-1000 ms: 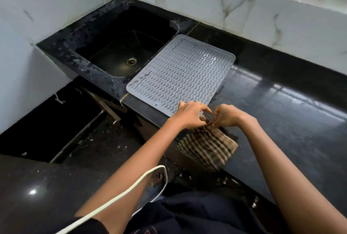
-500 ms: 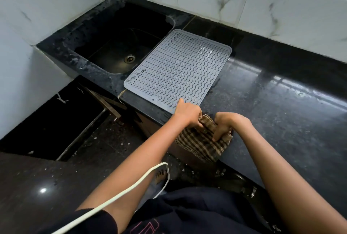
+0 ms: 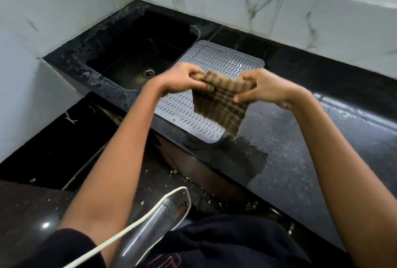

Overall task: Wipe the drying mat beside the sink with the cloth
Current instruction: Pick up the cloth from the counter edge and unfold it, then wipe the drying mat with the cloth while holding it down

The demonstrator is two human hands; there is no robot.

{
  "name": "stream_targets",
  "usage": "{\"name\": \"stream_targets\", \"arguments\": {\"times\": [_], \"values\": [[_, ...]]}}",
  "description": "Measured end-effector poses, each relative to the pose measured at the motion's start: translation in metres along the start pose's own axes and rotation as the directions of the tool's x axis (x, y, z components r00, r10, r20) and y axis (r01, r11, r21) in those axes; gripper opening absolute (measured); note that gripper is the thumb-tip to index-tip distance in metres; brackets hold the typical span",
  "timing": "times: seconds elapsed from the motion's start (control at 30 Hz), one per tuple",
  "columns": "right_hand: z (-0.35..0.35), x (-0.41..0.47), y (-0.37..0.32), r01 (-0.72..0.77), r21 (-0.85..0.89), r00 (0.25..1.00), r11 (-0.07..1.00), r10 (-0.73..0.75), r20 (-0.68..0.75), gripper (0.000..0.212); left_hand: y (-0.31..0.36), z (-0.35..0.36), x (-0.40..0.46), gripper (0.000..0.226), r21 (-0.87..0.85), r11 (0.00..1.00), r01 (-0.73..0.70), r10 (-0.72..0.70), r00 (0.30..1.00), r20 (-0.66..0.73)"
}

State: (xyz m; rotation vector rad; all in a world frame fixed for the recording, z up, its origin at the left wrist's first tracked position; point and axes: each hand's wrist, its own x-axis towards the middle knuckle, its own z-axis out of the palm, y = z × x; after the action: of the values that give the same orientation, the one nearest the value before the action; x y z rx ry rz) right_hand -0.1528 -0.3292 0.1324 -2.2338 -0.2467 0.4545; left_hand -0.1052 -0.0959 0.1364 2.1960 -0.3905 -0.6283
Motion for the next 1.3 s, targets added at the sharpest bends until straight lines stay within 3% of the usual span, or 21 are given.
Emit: {"name": "stream_targets", "arguments": {"times": [0.1, 0.17, 0.23, 0.3, 0.37, 0.47, 0.53, 0.6, 0.67, 0.77, 0.83, 0.9, 1.0, 1.03, 1.1, 1.17, 1.23, 1.3], "values": [[-0.008, 0.019, -0.017, 0.091, 0.082, 0.964, 0.993, -0.067, -0.258, 0.021, 0.002, -0.020, 0.008, 0.031, -0.064, 0.988, -0.139, 0.121, 0.966, -0.230], [-0.001, 0.036, -0.020, 0.100, 0.066, 0.937, 0.993, -0.072, -0.341, 0.022, -0.010, -0.022, 0.018, 0.028, -0.008, 0.987, -0.161, 0.147, 0.921, -0.361], [0.018, 0.053, -0.013, 0.055, -0.029, 0.930, 0.998, -0.061, -0.363, 0.018, -0.032, -0.015, 0.029, 0.021, 0.080, 0.991, -0.111, 0.134, 0.908, -0.396], [0.045, 0.069, 0.006, -0.011, -0.134, 0.967, 0.991, -0.024, -0.254, 0.018, -0.069, -0.004, 0.043, 0.013, 0.212, 0.977, 0.023, 0.040, 0.956, -0.291], [0.068, 0.077, 0.026, -0.089, -0.268, 0.996, 0.959, 0.080, -0.045, 0.014, -0.103, 0.011, 0.050, 0.021, 0.331, 0.935, 0.124, -0.097, 0.991, -0.096], [0.066, 0.098, 0.042, -0.212, -0.190, 0.975, 0.959, 0.220, 0.019, 0.014, -0.125, 0.002, 0.068, 0.013, 0.207, 0.968, 0.142, -0.153, 0.987, 0.038], [0.055, 0.113, 0.045, -0.271, -0.053, 0.961, 0.961, 0.267, -0.066, 0.016, -0.120, -0.015, 0.086, 0.016, 0.142, 0.983, 0.113, -0.123, 0.990, 0.063], [0.048, 0.126, 0.047, -0.316, 0.156, 0.895, 0.936, 0.349, -0.279, 0.022, -0.112, -0.031, 0.111, 0.016, 0.139, 0.988, 0.062, -0.060, 0.998, -0.020], [0.051, 0.135, 0.048, -0.332, 0.227, 0.789, 0.916, 0.402, -0.464, 0.037, -0.105, -0.033, 0.133, 0.039, 0.356, 0.934, 0.024, 0.026, 0.990, -0.137], [0.075, 0.145, 0.053, -0.415, 0.074, 0.774, 0.907, 0.395, -0.494, 0.049, -0.102, -0.011, 0.146, 0.066, 0.548, 0.827, -0.125, 0.220, 0.969, -0.112], [0.097, 0.148, 0.056, -0.518, -0.143, 0.774, 0.843, 0.391, -0.498, 0.042, -0.110, 0.017, 0.143, 0.069, 0.597, 0.762, -0.251, 0.266, 0.962, 0.065], [0.109, 0.152, 0.059, -0.572, -0.214, 0.740, 0.792, 0.386, -0.551, 0.038, -0.125, 0.041, 0.136, 0.080, 0.652, 0.693, -0.309, 0.270, 0.949, 0.163], [0.100, 0.152, 0.066, -0.471, -0.012, 0.753, 0.882, 0.395, -0.526, 0.036, -0.133, 0.047, 0.138, 0.068, 0.610, 0.725, -0.320, 0.388, 0.922, 0.022], [0.095, 0.150, 0.067, -0.405, 0.149, 0.750, 0.902, 0.421, -0.510, 0.037, -0.131, 0.044, 0.141, 0.059, 0.586, 0.741, -0.327, 0.422, 0.906, -0.027], [0.089, 0.145, 0.061, -0.244, 0.500, 0.682, 0.831, 0.513, -0.522, 0.035, -0.121, 0.037, 0.143, 0.041, 0.476, 0.818, -0.323, 0.430, 0.893, -0.131], [0.089, 0.142, 0.051, -0.089, 0.694, 0.557, 0.715, 0.613, -0.561, 0.027, -0.107, 0.031, 0.143, 0.031, 0.314, 0.914, -0.257, 0.336, 0.914, -0.229], [0.091, 0.144, 0.040, 0.034, 0.758, 0.469, 0.651, 0.660, -0.588, 0.020, -0.091, 0.027, 0.144, 0.029, 0.106, 0.983, -0.147, 0.173, 0.936, -0.305], [0.096, 0.149, 0.028, 0.078, 0.742, 0.479, 0.666, 0.628, -0.614, 0.021, -0.073, 0.026, 0.141, 0.032, -0.092, 0.992, -0.085, 0.052, 0.948, -0.315]]}}
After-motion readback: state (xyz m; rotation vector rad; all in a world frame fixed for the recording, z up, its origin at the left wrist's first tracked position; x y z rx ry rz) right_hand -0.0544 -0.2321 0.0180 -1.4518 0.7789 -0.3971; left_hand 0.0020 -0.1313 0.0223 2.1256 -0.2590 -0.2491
